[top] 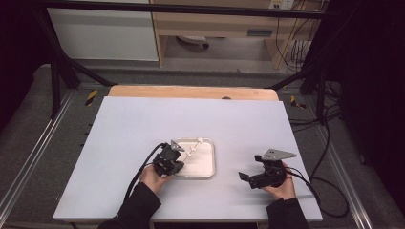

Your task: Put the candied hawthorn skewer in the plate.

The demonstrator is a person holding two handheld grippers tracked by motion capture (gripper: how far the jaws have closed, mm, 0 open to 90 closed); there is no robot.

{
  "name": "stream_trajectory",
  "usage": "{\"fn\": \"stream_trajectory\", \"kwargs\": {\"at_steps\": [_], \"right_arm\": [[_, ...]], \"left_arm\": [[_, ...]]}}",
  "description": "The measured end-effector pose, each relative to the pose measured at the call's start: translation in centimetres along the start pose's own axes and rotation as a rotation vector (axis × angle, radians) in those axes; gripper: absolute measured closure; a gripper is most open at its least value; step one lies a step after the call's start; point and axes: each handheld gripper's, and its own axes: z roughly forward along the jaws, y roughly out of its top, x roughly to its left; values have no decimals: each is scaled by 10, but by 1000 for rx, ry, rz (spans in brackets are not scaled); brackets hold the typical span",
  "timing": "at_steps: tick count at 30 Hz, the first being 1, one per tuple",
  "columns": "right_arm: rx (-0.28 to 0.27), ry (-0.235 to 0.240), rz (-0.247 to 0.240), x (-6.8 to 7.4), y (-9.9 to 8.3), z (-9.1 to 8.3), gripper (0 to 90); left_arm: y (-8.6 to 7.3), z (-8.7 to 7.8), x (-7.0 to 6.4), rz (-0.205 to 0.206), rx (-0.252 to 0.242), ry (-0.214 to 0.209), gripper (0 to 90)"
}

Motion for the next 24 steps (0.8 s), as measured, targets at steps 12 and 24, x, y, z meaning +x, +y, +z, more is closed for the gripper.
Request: {"fn": "stream_trajectory", "kwargs": {"at_steps": [12,24], "right_arm": [[-2,-1,7,-1,-1,1,2],[-4,-6,20,-3,-1,-1,2]], "left_arm": [[-3,-8,-2,51,-23,22,743],[-27,-39,21,-7,-138,-5,345]]}}
